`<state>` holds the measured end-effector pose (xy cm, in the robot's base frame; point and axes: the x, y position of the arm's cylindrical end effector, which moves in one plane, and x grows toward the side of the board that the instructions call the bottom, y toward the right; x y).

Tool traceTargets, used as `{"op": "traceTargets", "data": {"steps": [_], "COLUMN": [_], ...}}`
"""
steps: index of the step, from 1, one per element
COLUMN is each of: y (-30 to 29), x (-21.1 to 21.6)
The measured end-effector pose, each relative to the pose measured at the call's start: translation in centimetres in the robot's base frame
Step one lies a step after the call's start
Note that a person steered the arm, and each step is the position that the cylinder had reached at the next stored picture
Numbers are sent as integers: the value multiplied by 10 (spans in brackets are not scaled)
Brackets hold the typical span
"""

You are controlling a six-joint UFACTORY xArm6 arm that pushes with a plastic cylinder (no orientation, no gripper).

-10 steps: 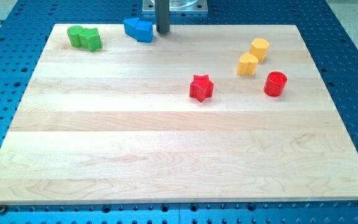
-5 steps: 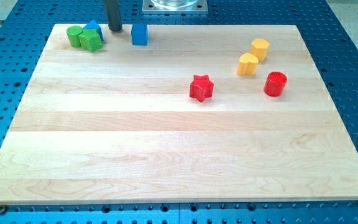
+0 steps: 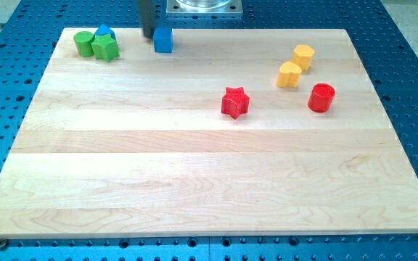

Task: Group up the blue blocks and the green blocks

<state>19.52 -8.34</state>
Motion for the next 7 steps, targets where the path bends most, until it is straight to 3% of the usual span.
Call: {"op": "traceTargets", "data": {"steps": [1, 2, 3, 4, 6, 7], "y": [81, 79, 26, 33, -63, -15], "x": [-1, 4, 27, 54, 56, 65]}}
